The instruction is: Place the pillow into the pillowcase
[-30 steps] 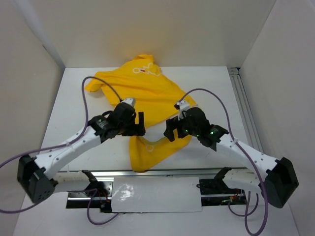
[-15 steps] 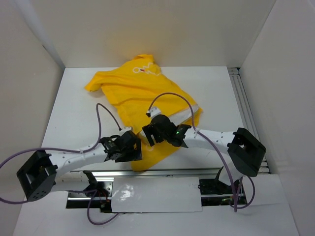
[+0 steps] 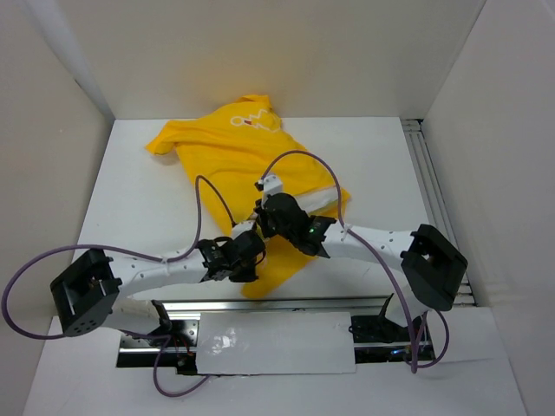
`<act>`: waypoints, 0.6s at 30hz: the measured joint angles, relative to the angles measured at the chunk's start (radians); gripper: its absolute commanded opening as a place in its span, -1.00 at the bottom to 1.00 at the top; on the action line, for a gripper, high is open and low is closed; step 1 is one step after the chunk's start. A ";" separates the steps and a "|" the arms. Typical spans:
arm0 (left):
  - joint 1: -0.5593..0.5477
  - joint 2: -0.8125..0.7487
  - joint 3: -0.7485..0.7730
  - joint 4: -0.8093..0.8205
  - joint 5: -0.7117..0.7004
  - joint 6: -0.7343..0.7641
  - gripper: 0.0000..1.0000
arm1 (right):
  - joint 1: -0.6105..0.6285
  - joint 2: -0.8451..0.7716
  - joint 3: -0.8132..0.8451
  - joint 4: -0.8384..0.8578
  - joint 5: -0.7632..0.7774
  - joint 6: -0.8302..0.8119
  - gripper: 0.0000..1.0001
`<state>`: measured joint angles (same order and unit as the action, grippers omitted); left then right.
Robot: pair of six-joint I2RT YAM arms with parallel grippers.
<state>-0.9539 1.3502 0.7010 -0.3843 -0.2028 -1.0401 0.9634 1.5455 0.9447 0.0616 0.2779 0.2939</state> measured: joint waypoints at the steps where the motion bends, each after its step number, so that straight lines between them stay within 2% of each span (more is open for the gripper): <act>1: -0.027 -0.007 0.010 0.006 -0.002 0.005 -1.00 | -0.002 0.000 0.014 0.011 -0.011 -0.005 -1.00; 7: -0.127 -0.074 0.064 -0.022 -0.036 -0.020 -1.00 | -0.068 -0.006 0.045 0.063 -0.106 -0.022 -1.00; 11: -0.208 -0.068 0.136 -0.033 -0.034 0.018 -1.00 | -0.103 0.004 0.051 0.072 -0.177 -0.010 -1.00; 13: -0.229 -0.056 0.171 -0.032 -0.028 0.023 -1.00 | -0.114 0.007 0.050 0.072 -0.203 -0.004 -0.88; 15: -0.233 -0.043 0.190 -0.043 -0.021 0.025 -1.00 | -0.123 0.005 0.038 0.073 -0.225 0.005 -0.73; 16: -0.233 -0.039 0.195 -0.053 -0.016 0.025 -0.95 | -0.125 0.000 0.023 0.072 -0.234 0.011 -0.49; 17: -0.234 -0.035 0.197 -0.071 -0.011 0.024 -0.85 | -0.127 -0.011 0.001 0.068 -0.241 0.021 -0.33; 18: -0.237 -0.034 0.198 -0.091 -0.009 0.024 -0.55 | -0.129 -0.027 -0.024 0.056 -0.246 0.032 0.01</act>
<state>-1.1904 1.3167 0.8993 -0.4751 -0.2119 -1.0164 0.8341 1.5181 0.9203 0.1177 0.0319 0.3264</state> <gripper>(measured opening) 0.044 0.279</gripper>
